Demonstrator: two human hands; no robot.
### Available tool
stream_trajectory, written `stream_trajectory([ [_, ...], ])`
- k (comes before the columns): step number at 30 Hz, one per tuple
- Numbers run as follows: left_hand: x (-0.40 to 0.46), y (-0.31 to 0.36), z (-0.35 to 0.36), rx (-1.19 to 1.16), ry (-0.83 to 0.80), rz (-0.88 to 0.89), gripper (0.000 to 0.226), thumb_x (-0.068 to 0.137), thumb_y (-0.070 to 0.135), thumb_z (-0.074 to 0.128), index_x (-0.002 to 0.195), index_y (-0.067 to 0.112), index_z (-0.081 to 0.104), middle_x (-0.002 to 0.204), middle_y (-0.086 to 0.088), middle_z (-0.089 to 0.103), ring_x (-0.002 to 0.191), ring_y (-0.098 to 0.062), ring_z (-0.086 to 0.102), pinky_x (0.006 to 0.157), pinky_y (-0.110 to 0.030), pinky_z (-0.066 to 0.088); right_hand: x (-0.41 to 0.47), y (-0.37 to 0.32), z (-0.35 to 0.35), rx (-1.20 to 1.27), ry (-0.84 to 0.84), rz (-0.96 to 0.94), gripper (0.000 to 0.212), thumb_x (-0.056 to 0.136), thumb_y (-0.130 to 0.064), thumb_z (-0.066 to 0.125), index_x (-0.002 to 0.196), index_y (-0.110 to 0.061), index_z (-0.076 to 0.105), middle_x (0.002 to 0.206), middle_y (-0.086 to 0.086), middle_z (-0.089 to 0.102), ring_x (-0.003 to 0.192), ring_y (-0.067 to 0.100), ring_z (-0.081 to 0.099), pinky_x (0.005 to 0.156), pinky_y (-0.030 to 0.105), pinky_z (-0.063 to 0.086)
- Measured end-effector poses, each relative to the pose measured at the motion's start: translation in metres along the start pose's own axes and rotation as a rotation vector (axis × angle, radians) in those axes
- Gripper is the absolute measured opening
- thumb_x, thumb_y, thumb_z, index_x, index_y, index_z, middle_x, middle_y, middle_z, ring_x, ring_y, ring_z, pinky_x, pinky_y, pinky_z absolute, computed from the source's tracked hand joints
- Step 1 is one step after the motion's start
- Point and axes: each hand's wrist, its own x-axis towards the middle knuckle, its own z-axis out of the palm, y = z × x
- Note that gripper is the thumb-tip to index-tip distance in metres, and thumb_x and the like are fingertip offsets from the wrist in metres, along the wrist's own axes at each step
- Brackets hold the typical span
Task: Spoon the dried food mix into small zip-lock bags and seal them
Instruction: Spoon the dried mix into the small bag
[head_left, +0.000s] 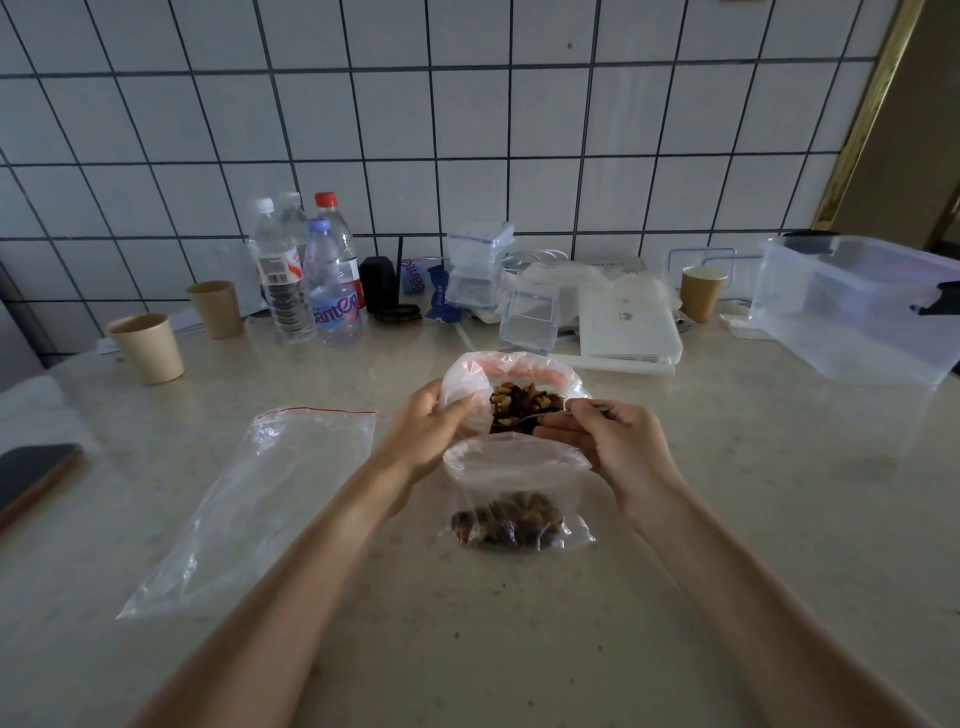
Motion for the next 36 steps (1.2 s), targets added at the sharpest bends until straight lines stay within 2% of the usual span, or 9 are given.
stream_trajectory([
  [5,-0.001,-0.003,-0.001,-0.013,-0.047,-0.002,0.016,0.107,0.039,0.052,0.112,0.034,0.066,0.107,0.003,0.077,0.102,-0.017,0.072,0.092,-0.037,0.055,-0.001,-0.001,0.001,-0.012,-0.068,0.032,0.023,0.106,-0.008,0.054,0.099,0.0,0.074,0.096,0.017,0.08,0.095,0.031,0.078,0.101,0.056,0.055],
  [8,-0.001,-0.003,-0.002,-0.033,-0.04,-0.005,0.019,0.108,0.039,0.051,0.113,0.033,0.068,0.106,0.004,0.078,0.101,-0.015,0.074,0.091,-0.037,0.055,0.0,-0.003,0.0,0.027,-0.055,0.04,0.021,0.106,-0.007,0.053,0.103,0.001,0.072,0.097,0.018,0.08,0.094,0.032,0.078,0.102,0.055,0.055],
  [10,-0.001,-0.003,-0.001,-0.037,-0.021,-0.003,0.023,0.108,0.038,0.051,0.117,0.028,0.07,0.105,0.002,0.079,0.098,-0.016,0.075,0.092,-0.038,0.056,0.0,-0.004,-0.003,0.068,-0.032,0.049,0.019,0.106,-0.005,0.052,0.11,0.004,0.068,0.097,0.02,0.079,0.092,0.032,0.079,0.096,0.051,0.059],
  [14,0.001,-0.004,-0.002,-0.048,0.012,0.005,0.024,0.107,0.037,0.053,0.118,0.025,0.072,0.102,0.002,0.08,0.093,-0.015,0.076,0.087,-0.036,0.058,0.001,-0.008,-0.005,0.127,-0.008,0.077,0.019,0.106,-0.004,0.052,0.113,0.007,0.065,0.096,0.022,0.079,0.088,0.033,0.079,0.067,0.033,0.063],
  [20,0.004,-0.004,-0.005,-0.071,0.087,0.011,0.016,0.102,0.035,0.063,0.108,0.024,0.073,0.093,-0.001,0.08,0.082,-0.019,0.079,0.071,-0.034,0.06,0.002,-0.012,-0.012,0.192,0.043,0.052,0.019,0.106,-0.004,0.051,0.112,0.008,0.064,0.094,0.024,0.078,0.087,0.035,0.079,0.06,0.034,0.062],
  [25,0.005,-0.004,-0.008,-0.009,0.146,0.01,0.024,0.095,0.035,0.073,0.114,0.021,0.07,0.102,0.002,0.078,0.097,-0.02,0.074,0.089,-0.042,0.061,-0.001,-0.021,-0.013,0.146,0.046,-0.032,0.022,0.107,-0.006,0.05,0.112,0.008,0.066,0.091,0.022,0.078,0.083,0.033,0.079,0.055,0.032,0.06],
  [31,0.0,0.006,-0.018,0.157,0.242,0.163,0.054,0.082,0.037,0.086,0.127,0.019,0.063,0.124,0.007,0.065,0.113,-0.011,0.062,0.099,-0.032,0.05,-0.011,-0.036,-0.01,0.087,-0.01,-0.118,0.024,0.108,-0.008,0.047,0.108,0.007,0.067,0.09,0.025,0.075,0.076,0.034,0.075,0.055,0.035,0.057],
  [33,-0.004,0.011,-0.021,0.217,0.298,0.224,0.047,0.084,0.038,0.084,0.122,0.02,0.065,0.121,0.007,0.065,0.111,-0.009,0.061,0.098,-0.03,0.047,-0.013,-0.041,-0.011,0.087,-0.029,-0.131,0.025,0.108,-0.008,0.046,0.107,0.006,0.066,0.086,0.023,0.075,0.075,0.035,0.074,0.054,0.035,0.055],
  [36,-0.016,0.017,-0.025,0.335,0.308,0.324,0.024,0.089,0.037,0.08,0.102,0.019,0.07,0.098,0.008,0.071,0.09,-0.007,0.065,0.083,-0.024,0.05,-0.015,-0.047,-0.014,0.108,-0.054,-0.154,0.024,0.108,-0.008,0.045,0.105,0.004,0.065,0.081,0.02,0.075,0.071,0.034,0.073,0.051,0.034,0.052],
])
